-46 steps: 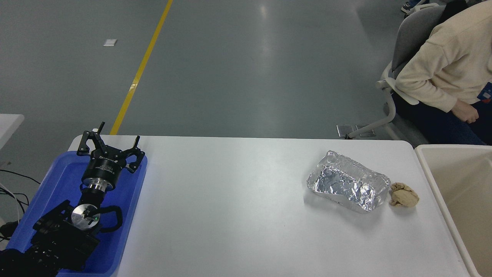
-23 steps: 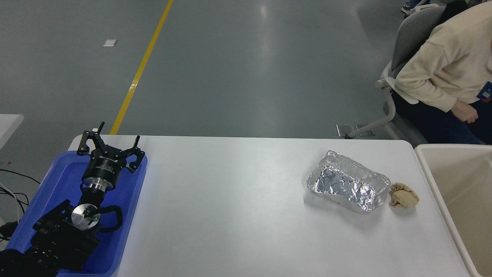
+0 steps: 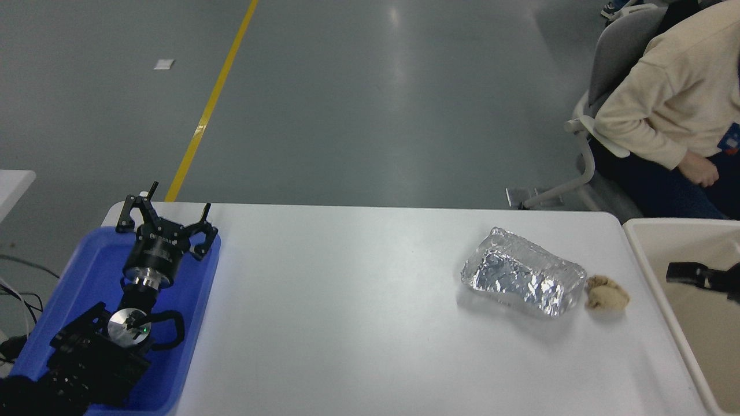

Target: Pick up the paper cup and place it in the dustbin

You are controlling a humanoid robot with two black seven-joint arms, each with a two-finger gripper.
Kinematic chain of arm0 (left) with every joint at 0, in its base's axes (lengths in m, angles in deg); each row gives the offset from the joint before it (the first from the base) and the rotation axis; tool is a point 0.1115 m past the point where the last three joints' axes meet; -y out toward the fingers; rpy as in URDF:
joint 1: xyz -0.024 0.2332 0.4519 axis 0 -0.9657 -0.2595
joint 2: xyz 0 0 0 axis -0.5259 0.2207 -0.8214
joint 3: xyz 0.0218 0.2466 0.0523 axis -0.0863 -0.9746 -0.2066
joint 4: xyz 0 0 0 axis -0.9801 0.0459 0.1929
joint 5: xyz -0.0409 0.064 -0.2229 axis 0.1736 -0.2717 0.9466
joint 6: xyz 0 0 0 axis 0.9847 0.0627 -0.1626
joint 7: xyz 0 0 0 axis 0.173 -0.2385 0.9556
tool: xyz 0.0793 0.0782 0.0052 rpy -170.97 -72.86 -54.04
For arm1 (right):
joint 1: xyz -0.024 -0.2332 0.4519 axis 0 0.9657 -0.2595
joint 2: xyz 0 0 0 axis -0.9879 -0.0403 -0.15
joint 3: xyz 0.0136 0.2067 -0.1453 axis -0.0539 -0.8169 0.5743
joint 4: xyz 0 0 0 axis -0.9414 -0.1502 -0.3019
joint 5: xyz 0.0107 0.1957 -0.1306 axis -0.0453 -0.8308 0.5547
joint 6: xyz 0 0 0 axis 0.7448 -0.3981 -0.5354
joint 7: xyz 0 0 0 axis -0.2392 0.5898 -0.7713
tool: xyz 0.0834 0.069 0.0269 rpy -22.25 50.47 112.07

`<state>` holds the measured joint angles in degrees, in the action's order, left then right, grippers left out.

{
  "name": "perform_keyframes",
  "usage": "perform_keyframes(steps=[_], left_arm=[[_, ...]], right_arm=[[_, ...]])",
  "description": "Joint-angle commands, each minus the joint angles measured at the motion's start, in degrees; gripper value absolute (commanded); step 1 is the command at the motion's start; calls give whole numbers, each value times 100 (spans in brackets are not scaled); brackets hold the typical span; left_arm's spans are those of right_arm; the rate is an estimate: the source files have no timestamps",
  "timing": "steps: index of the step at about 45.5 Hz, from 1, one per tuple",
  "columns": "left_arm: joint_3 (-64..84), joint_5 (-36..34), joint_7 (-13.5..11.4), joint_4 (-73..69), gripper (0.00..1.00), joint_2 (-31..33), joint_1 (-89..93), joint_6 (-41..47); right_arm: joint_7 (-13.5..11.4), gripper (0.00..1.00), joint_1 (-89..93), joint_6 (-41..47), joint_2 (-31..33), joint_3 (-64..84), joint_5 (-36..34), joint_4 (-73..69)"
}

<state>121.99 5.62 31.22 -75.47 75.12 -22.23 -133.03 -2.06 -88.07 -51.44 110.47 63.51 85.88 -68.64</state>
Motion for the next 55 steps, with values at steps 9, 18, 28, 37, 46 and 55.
perform_keyframes(steps=[9,18,28,37,46,55], left_arm=[[0,4,-1,0,100,1,0,0],[0,4,-1,0,100,1,0,0],[0,-5,-1,0,100,1,0,0],[0,4,-1,-9,100,1,0,0],[0,4,-1,0,100,1,0,0],[0,4,-1,0,100,1,0,0]], right_arm=[[2,100,-2866,3134,-1237,477,-29,-724],[2,100,-4159,3134,-1791,459,-38,-1084],[11,100,-4767,3134,-2020,64,-38,-1427],[11,100,-4749,3134,-2081,-24,-47,-1454],[11,100,-4767,3134,-2090,2,-47,-1445],[11,100,-4740,3134,-2055,362,-47,-1401]])
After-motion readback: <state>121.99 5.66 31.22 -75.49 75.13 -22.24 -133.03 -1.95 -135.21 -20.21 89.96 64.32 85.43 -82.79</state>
